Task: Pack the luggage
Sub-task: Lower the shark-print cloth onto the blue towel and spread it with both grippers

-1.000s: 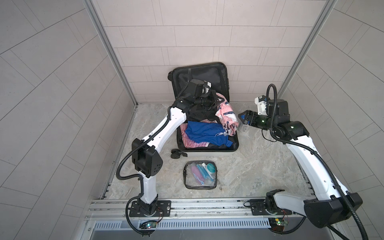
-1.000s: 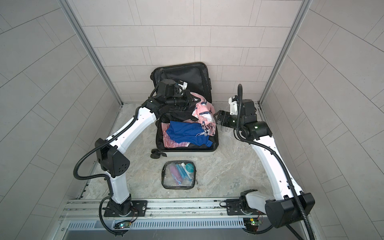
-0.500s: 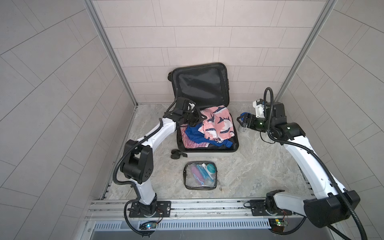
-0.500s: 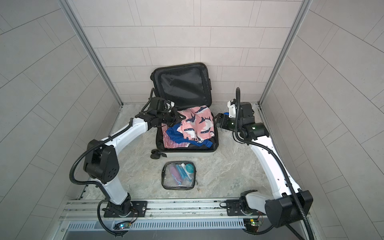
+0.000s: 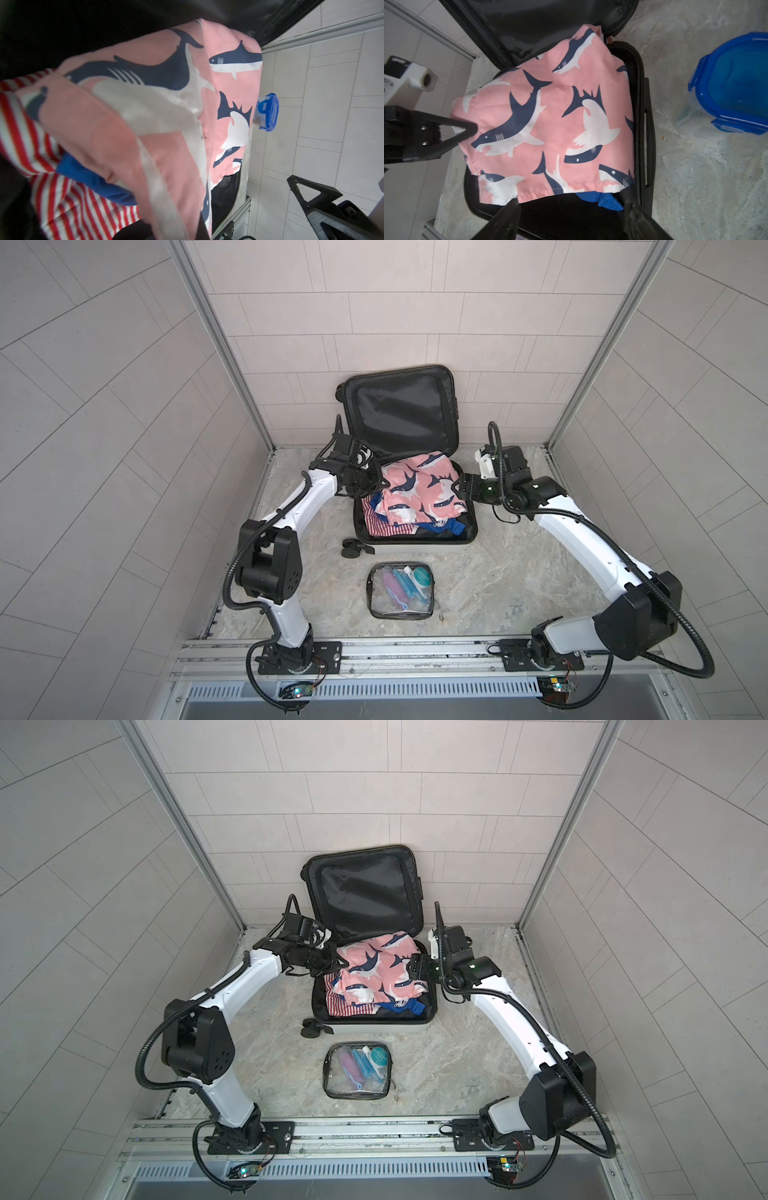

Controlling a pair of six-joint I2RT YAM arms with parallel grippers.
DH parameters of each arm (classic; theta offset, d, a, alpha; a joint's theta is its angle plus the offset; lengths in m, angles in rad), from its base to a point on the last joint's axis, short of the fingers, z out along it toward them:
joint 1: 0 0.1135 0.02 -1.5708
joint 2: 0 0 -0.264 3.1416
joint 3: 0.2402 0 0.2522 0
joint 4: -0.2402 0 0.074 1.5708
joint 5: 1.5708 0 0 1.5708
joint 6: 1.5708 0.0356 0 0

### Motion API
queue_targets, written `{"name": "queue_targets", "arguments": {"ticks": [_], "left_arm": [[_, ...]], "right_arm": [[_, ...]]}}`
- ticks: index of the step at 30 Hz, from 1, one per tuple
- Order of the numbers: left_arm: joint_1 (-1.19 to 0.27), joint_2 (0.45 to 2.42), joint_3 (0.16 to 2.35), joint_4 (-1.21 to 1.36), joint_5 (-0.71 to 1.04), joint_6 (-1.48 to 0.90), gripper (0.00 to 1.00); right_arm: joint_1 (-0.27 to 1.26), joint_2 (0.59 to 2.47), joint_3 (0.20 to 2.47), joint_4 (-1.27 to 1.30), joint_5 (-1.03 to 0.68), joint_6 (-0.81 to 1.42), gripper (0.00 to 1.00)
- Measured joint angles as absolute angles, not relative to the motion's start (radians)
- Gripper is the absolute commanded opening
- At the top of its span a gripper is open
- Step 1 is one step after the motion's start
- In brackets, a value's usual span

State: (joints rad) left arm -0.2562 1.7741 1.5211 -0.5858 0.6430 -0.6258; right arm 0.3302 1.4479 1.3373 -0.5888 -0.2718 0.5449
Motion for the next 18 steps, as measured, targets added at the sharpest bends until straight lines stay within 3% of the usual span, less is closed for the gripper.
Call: {"name": "queue_targets", "arguments": {"ticks": [18], "left_arm": [[-0.203, 1.91, 1.647, -0.709, 0.624, -0.518, 0.0]], "right_arm": [[0.343, 1.962, 1.738, -0.626, -0.139, 0.531, 0.77]]}}
